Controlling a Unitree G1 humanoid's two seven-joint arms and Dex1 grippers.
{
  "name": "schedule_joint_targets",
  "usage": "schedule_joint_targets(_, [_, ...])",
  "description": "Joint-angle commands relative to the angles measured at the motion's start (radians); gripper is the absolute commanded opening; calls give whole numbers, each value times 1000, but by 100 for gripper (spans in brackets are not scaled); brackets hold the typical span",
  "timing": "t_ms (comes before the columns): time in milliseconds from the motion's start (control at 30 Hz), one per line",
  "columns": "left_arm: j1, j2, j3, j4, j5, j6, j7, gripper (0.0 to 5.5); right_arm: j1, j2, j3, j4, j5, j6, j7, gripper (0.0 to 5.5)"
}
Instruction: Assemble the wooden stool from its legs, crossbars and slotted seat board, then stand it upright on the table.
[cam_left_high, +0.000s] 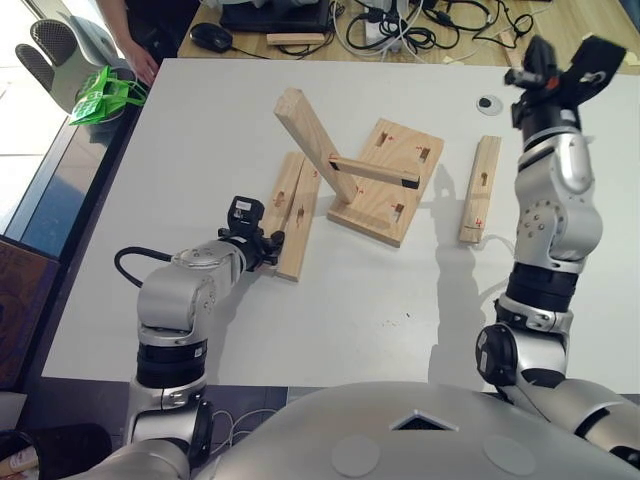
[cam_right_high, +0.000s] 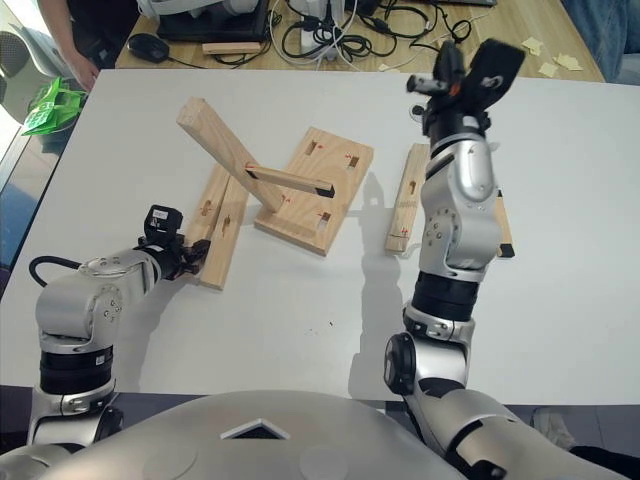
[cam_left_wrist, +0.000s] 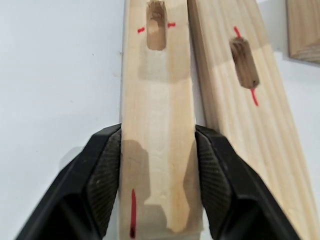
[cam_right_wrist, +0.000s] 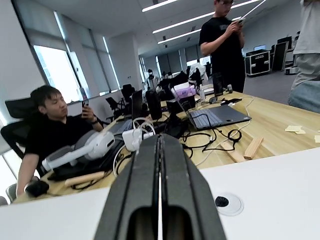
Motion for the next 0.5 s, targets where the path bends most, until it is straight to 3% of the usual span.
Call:
schedule_joint_targets(33, [-35, -69, 11, 81, 35, -70, 51, 206, -94, -41, -43, 87, 31, -61, -12, 0])
schedule_joint_targets(367, [-122, -130, -14, 46, 114, -273, 109, 206, -192, -181, -79, 212, 63, -89, 24, 0])
schedule_joint_targets(500, [-155, -101, 52, 79, 152, -369, 127, 205, -194, -200, -52, 201, 91, -56, 65, 0])
